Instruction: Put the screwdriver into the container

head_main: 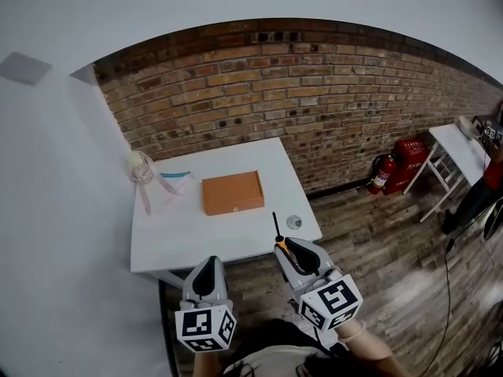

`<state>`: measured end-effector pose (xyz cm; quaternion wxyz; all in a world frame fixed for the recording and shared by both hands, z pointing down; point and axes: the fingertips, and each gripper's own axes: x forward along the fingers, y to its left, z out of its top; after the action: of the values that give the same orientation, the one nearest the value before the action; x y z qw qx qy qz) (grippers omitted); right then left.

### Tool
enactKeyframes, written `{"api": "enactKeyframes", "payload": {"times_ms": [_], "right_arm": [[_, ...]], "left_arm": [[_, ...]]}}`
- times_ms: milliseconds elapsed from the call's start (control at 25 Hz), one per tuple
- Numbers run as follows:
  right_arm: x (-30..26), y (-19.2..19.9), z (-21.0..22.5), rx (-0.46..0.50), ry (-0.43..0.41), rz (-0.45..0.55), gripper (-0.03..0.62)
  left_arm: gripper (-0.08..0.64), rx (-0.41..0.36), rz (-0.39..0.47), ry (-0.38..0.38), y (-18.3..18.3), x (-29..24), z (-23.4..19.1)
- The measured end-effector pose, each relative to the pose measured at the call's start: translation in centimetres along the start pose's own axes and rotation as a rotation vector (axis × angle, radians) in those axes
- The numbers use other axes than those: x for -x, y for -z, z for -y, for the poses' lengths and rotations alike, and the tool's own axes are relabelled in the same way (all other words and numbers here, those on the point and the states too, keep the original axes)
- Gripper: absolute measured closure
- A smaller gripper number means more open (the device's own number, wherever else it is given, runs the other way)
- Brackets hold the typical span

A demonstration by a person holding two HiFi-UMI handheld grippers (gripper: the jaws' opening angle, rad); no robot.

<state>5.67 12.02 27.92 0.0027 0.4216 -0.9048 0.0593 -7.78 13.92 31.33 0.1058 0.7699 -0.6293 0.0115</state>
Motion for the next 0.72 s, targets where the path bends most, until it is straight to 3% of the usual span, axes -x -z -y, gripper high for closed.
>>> {"api": "enactKeyframes", "payload": {"times_ms": [720], "right_arm": [[-1.1,0.3,4.9,-0.028,-0.099,-0.007,0.517]], "left_arm": [[0.560,0.003,-0.027,-0.089,1.7,-3.6,2.9]]}}
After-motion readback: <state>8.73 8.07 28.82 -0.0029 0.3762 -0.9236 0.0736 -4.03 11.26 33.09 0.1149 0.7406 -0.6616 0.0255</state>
